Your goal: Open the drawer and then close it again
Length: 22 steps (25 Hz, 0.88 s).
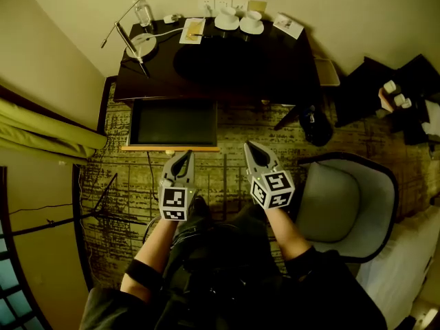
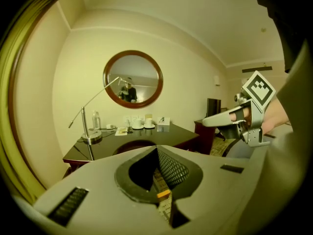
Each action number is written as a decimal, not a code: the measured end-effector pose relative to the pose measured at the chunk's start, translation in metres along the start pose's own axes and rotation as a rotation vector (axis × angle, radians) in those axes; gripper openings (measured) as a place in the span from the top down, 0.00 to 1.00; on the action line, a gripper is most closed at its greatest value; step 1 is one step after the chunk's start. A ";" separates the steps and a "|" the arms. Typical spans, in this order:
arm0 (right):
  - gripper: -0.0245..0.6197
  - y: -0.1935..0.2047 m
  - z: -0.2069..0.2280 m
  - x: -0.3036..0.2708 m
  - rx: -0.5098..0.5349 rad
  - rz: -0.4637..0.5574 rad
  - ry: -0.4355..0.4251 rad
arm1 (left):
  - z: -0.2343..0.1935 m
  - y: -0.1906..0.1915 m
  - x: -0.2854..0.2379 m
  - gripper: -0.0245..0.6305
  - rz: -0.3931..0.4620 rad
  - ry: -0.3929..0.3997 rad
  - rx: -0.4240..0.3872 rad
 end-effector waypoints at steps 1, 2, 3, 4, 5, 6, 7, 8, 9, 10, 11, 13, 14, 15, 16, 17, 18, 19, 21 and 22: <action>0.96 0.005 -0.008 -0.003 0.003 -0.006 -0.001 | -0.004 0.008 0.004 0.95 -0.011 0.007 -0.001; 0.96 0.010 -0.015 -0.005 0.007 -0.011 -0.001 | -0.008 0.017 0.007 0.95 -0.023 0.015 0.000; 0.96 0.015 -0.021 -0.009 0.009 -0.017 -0.002 | -0.012 0.025 0.008 0.95 -0.036 0.024 0.000; 0.96 0.020 -0.026 -0.013 0.010 -0.024 -0.003 | -0.015 0.033 0.009 0.96 -0.049 0.032 -0.001; 0.96 0.026 -0.030 -0.017 0.009 -0.033 -0.004 | -0.017 0.042 0.010 0.95 -0.064 0.040 -0.003; 0.96 0.032 -0.034 -0.022 0.012 -0.043 -0.006 | -0.020 0.050 0.011 0.96 -0.079 0.044 -0.002; 0.96 0.038 -0.036 -0.026 0.021 -0.054 -0.007 | -0.022 0.058 0.011 0.95 -0.094 0.046 0.003; 0.96 0.044 -0.038 -0.030 0.035 -0.066 -0.010 | -0.023 0.067 0.010 0.96 -0.108 0.042 0.014; 0.96 0.051 -0.039 -0.034 0.045 -0.078 -0.015 | -0.024 0.078 0.009 0.96 -0.123 0.033 0.027; 0.96 0.059 -0.039 -0.037 0.047 -0.090 -0.020 | -0.025 0.090 0.008 0.96 -0.139 0.020 0.041; 0.96 0.068 -0.038 -0.040 0.043 -0.102 -0.026 | -0.025 0.102 0.006 0.96 -0.154 0.005 0.055; 0.96 0.087 -0.034 -0.044 0.034 -0.120 -0.036 | -0.023 0.128 0.002 0.96 -0.177 -0.029 0.075; 0.96 0.096 -0.030 -0.046 0.036 -0.123 -0.040 | -0.022 0.140 -0.003 0.96 -0.183 -0.049 0.082; 0.96 0.104 -0.025 -0.050 0.040 -0.122 -0.045 | -0.022 0.152 -0.009 0.96 -0.184 -0.070 0.091; 0.96 0.113 -0.020 -0.054 0.045 -0.118 -0.050 | -0.022 0.163 -0.016 0.96 -0.183 -0.092 0.099; 0.96 0.122 -0.015 -0.058 0.046 -0.113 -0.053 | -0.023 0.174 -0.023 0.96 -0.182 -0.111 0.105; 0.96 0.132 -0.010 -0.062 0.044 -0.109 -0.052 | -0.024 0.184 -0.030 0.96 -0.179 -0.127 0.109; 0.96 0.142 -0.005 -0.067 0.041 -0.108 -0.047 | -0.026 0.193 -0.037 0.96 -0.175 -0.139 0.112; 0.96 0.163 0.003 -0.078 0.034 -0.117 -0.038 | -0.028 0.211 -0.053 0.96 -0.166 -0.156 0.122; 0.96 0.172 0.005 -0.083 0.031 -0.123 -0.037 | -0.028 0.220 -0.060 0.96 -0.165 -0.160 0.127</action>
Point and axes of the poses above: the fingertips, and each gripper's own axes: x backward along the fingers, z to its right, y out of its underside, the point moved 7 cm from there along x, backward along the fingers, and after that the axes turned 1 degree about x, right-handed, at the moved point
